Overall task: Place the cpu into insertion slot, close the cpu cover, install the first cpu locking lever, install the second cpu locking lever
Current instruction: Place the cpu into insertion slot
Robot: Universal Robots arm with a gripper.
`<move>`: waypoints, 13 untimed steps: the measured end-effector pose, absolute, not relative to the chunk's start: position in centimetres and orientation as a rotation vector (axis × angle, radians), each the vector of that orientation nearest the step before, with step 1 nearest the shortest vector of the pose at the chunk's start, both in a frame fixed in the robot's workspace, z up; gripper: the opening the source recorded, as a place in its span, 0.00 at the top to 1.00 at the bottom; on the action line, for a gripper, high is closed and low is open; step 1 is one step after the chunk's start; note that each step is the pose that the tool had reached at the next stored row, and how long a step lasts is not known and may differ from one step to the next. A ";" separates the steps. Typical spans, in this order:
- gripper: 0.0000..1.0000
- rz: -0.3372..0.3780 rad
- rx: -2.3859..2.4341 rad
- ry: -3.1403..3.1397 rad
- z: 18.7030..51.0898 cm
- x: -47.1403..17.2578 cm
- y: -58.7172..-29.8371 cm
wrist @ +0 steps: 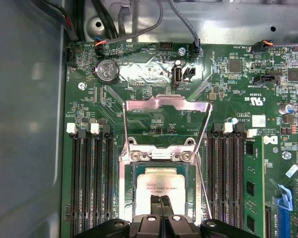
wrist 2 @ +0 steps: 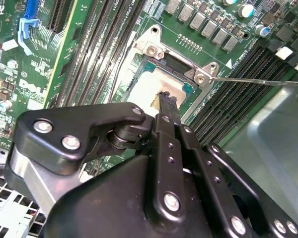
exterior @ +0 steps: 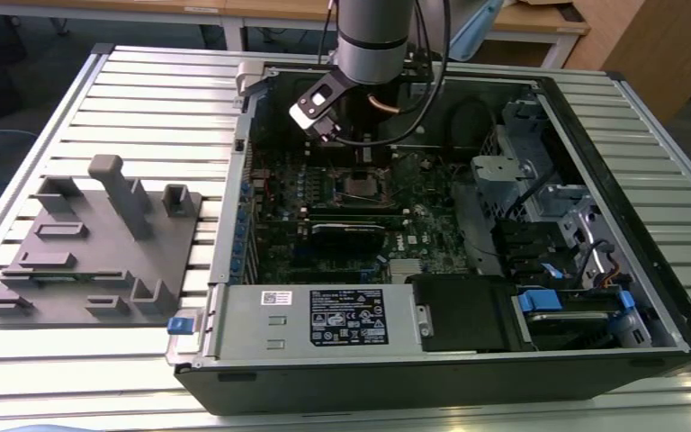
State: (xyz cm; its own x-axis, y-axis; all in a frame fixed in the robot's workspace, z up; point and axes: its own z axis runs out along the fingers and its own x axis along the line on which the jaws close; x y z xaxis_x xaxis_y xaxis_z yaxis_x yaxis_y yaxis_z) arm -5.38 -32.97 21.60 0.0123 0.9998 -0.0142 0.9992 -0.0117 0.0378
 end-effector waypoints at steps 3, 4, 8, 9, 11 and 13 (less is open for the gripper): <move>0.90 0.025 2.208 2.182 21.6 -5.3 -32.9; 0.90 0.025 2.208 2.182 21.6 -5.2 -32.9; 0.90 0.025 2.208 2.182 21.6 -5.1 -32.9; 0.90 0.025 2.208 2.182 21.6 -5.1 -32.9; 0.90 0.025 2.208 2.182 21.7 -5.1 -32.9; 0.90 0.025 2.208 2.182 21.8 -5.1 -32.9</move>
